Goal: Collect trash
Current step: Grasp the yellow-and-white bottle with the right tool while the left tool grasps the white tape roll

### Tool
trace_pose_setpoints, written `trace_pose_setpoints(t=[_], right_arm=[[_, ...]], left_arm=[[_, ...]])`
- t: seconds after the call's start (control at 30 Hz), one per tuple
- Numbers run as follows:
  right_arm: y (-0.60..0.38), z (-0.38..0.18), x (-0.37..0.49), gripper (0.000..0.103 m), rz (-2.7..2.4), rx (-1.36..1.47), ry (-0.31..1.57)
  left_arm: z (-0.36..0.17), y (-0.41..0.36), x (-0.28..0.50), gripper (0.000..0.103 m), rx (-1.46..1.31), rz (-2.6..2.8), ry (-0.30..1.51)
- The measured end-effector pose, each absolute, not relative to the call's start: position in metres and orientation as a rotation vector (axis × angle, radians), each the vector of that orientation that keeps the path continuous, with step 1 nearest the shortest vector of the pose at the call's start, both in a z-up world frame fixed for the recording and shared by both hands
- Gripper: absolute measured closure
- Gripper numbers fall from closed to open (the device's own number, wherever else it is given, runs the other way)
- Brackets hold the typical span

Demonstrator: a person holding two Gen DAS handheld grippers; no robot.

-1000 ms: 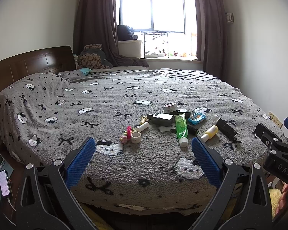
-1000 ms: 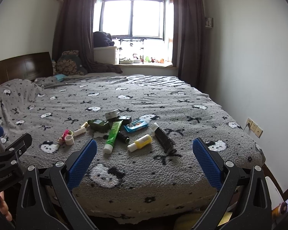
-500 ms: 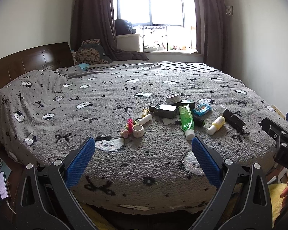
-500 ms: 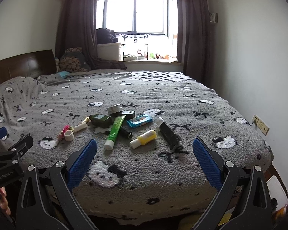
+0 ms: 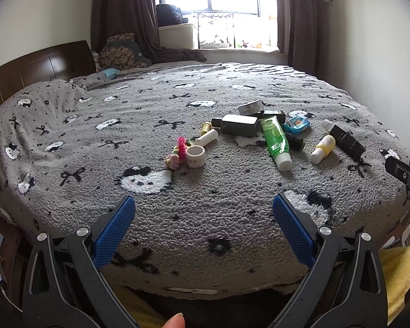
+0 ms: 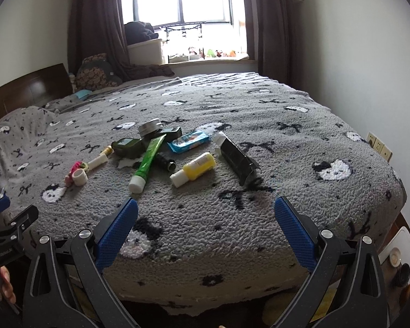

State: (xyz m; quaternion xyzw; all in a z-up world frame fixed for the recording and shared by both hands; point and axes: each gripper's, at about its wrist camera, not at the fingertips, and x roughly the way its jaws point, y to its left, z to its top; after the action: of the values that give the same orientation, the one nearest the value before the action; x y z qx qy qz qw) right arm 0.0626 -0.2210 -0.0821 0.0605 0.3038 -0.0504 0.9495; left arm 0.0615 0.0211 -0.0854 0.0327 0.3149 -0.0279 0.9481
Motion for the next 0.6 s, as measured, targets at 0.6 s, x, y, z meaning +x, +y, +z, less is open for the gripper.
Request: trace_pose_setpoints(t=[0.6], right_arm=[[-0.212, -0.148, 0.153, 0.014, -0.120, 0.171, 0.761]], left_arm=[[-0.155, 0.032, 0.151, 0.031, 0.025, -0.163, 0.799]])
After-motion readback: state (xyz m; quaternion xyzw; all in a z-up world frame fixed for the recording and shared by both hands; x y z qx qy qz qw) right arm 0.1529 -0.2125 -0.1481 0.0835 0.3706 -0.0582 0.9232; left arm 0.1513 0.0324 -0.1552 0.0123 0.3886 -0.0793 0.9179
